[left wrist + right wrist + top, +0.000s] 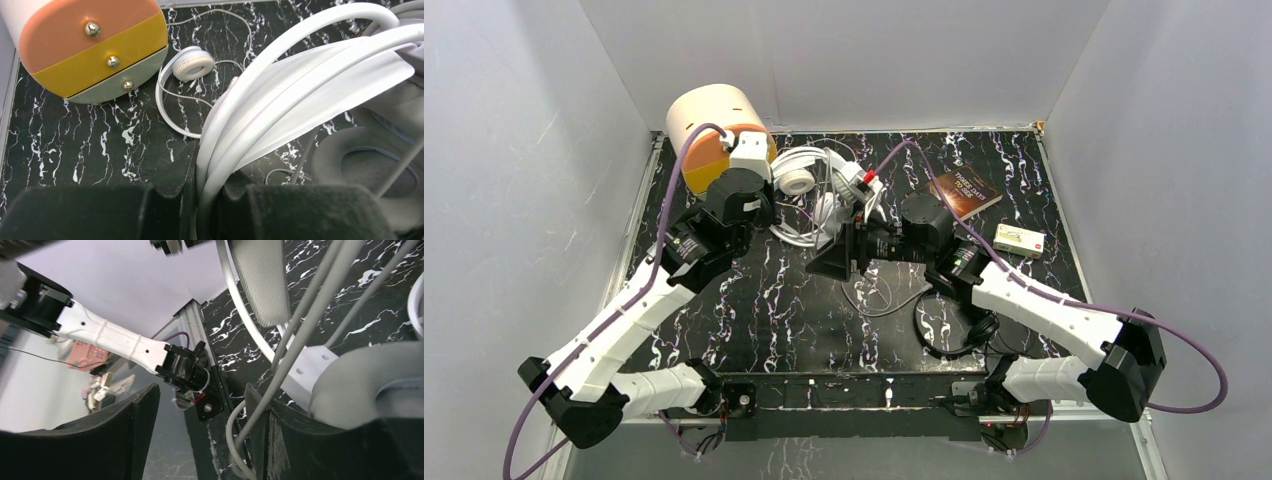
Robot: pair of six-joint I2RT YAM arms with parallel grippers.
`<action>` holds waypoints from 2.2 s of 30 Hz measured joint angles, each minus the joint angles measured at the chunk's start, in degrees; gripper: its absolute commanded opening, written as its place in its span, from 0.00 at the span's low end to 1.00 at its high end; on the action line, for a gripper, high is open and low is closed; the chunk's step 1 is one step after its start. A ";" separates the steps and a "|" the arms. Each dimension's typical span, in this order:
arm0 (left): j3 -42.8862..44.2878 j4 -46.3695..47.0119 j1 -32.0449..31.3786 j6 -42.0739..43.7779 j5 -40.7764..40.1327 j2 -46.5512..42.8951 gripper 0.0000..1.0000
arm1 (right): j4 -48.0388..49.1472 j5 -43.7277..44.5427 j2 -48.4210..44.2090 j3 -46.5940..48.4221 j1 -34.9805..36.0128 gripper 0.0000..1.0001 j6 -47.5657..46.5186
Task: Wrap the headphones
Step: Wrap the headphones cable around the headphones.
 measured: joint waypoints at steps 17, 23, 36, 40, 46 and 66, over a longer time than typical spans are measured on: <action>5.75 -7.54 -0.04 -12.31 -4.42 -3.04 0.00 | -1.16 6.25 -4.39 -1.81 4.83 0.87 -10.38; 6.84 -6.93 0.02 -19.19 -5.44 -3.19 0.00 | -0.55 10.10 -6.58 -6.14 8.26 0.94 -11.39; 6.71 -3.67 0.02 -28.15 -0.55 -7.76 0.00 | 12.44 19.58 -11.67 -20.48 9.51 0.62 -17.81; 6.93 -2.49 0.02 -29.62 -0.04 -9.07 0.00 | 16.33 21.09 -11.72 -23.54 9.51 0.49 -18.47; 8.50 -1.81 0.02 -30.93 2.78 -8.83 0.00 | 20.85 23.45 -10.34 -25.66 9.51 0.94 -19.52; 16.48 -2.99 0.02 -31.69 7.08 -6.54 0.00 | 33.07 8.07 1.36 -27.06 -2.03 0.97 -23.80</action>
